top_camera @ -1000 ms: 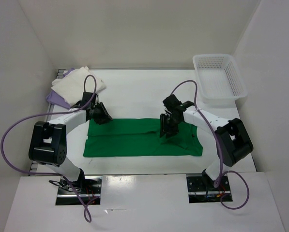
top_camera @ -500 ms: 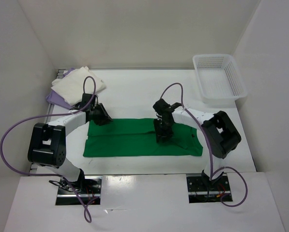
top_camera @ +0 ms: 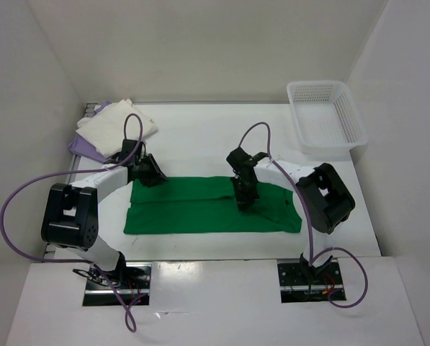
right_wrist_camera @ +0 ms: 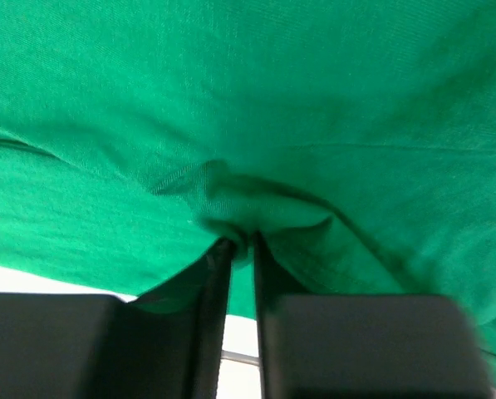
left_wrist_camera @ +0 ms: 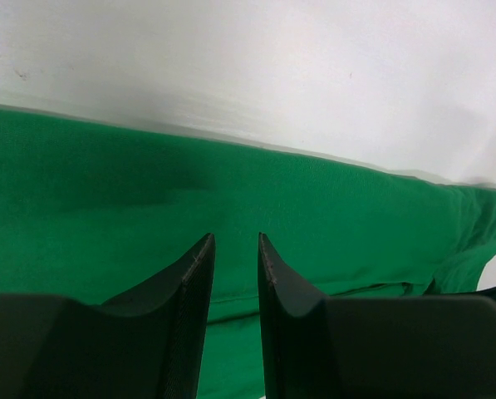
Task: Fold and stack the t-shirts
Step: Fold the other side of the tshirt into a rectangle
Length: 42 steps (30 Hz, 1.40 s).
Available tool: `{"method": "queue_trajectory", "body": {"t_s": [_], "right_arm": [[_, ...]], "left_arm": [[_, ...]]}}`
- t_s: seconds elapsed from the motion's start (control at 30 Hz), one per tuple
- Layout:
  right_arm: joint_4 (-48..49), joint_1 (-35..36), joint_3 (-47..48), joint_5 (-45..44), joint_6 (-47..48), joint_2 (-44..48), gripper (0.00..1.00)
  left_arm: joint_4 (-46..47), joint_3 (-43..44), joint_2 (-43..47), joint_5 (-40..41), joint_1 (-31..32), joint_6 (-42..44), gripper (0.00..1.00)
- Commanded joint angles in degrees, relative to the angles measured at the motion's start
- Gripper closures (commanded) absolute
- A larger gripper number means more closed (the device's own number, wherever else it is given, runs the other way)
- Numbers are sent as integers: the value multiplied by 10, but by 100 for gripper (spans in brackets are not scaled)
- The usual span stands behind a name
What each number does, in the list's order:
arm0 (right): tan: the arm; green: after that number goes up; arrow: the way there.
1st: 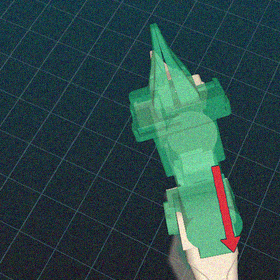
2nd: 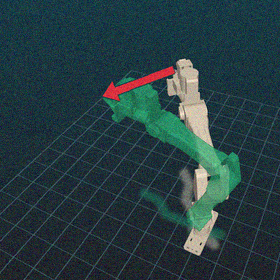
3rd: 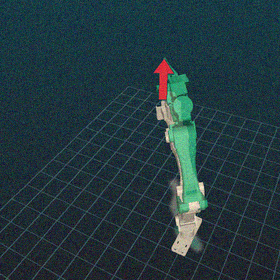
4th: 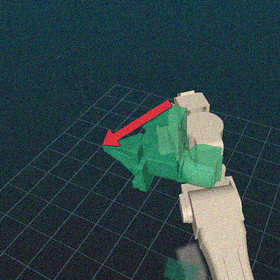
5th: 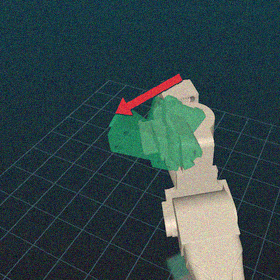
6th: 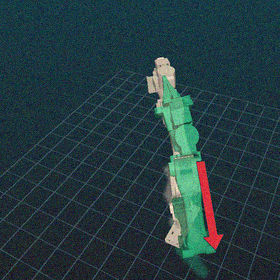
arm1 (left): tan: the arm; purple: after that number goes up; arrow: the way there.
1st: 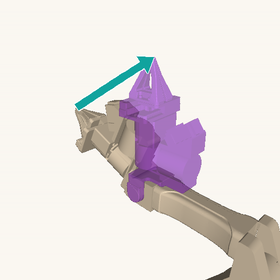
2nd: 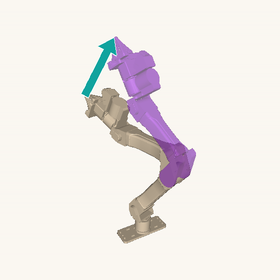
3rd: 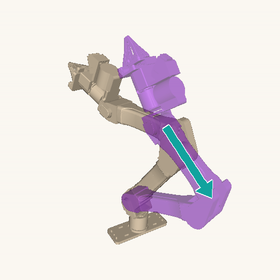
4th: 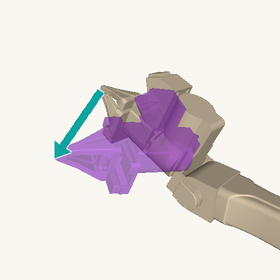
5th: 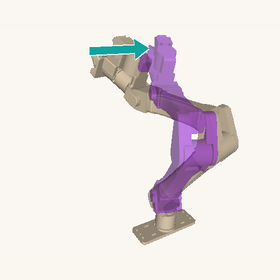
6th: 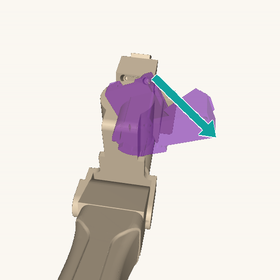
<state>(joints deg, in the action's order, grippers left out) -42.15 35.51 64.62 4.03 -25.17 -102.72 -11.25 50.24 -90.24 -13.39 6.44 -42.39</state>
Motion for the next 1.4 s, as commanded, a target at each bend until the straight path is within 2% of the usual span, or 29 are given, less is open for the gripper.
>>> {"method": "queue_trajectory", "body": {"t_s": [0.0,0.03,0.1,0.23,0.33,0.4,0.5,0.53,0.57,0.6,0.73,0.87,0.93,1.1,1.37], "right_arm": [[-23,4,32,-12,13,-5,85],[-23,4,32,-12,13,-5,93],[-46,4,52,6,13,-5,100],[-95,4,101,40,28,20,100],[-118,10,101,87,39,20,100],[-108,10,69,123,39,20,100],[-76,17,35,164,22,15,92],[-65,17,27,175,11,15,85],[-55,17,27,183,6,15,72],[-42,17,20,188,0,15,64],[-47,17,33,161,-5,45,62],[-53,-15,38,161,-5,78,62],[-31,-36,19,161,-12,89,68],[41,-82,-73,115,-66,127,100],[143,-119,-186,79,-194,138,100]], "left_arm": [[18,3,17,-8,2,-5,66],[18,3,17,-8,2,-5,66],[18,9,17,-8,2,-5,66],[18,21,17,-8,2,-5,66],[12,33,12,-8,2,-5,66],[12,38,7,-8,2,-5,66],[12,44,7,-8,2,0,66],[12,44,7,-8,2,0,66],[12,50,7,-8,2,0,66],[6,50,7,-8,2,0,66],[1,56,13,-2,2,12,66],[-4,63,13,-1,2,22,66],[-4,68,13,-1,7,22,66],[1,62,2,-7,25,22,66],[23,32,-48,-30,39,12,66]]}}
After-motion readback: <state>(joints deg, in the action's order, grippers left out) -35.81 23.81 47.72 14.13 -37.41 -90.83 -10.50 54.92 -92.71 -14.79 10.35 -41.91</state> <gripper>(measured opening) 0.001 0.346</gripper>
